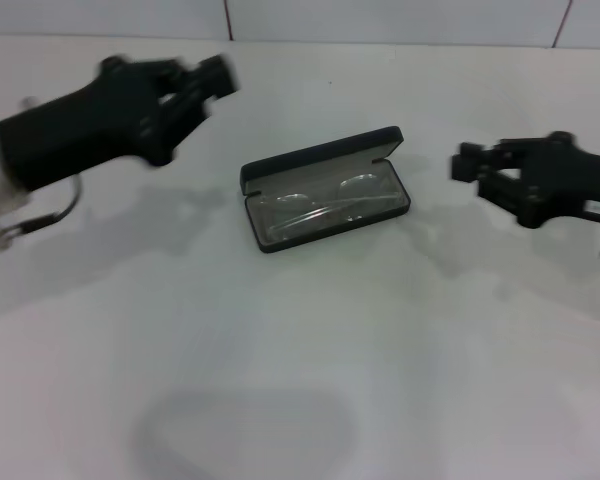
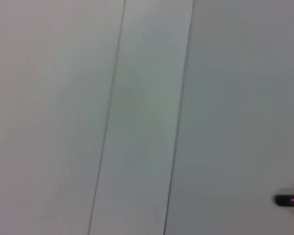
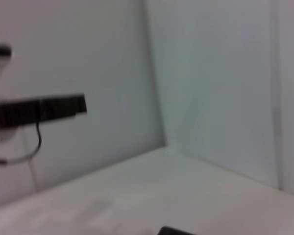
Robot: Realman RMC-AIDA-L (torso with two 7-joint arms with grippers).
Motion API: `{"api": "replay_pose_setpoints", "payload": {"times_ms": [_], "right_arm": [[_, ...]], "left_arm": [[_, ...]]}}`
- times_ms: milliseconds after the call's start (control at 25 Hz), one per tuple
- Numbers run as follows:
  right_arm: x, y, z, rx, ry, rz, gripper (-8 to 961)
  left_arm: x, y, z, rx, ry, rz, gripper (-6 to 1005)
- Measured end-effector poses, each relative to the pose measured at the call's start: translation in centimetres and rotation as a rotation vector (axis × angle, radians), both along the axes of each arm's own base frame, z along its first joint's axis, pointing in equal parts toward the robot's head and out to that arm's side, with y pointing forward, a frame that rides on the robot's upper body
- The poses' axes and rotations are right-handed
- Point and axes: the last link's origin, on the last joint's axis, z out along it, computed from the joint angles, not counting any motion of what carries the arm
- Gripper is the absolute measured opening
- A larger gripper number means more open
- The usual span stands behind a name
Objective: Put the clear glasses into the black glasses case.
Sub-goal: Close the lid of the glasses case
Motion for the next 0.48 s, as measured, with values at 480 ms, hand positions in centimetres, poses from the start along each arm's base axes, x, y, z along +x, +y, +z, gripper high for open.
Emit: {"api": "replay_pose_setpoints", "payload": {"times_ms": [480], "right_arm": [[6.1,-3.9,3.0,0.087,0.300,-0.049,158]], "left_arm": [[2.9,6.7,-7.4,-0.063,0.125,0.175,61]]}}
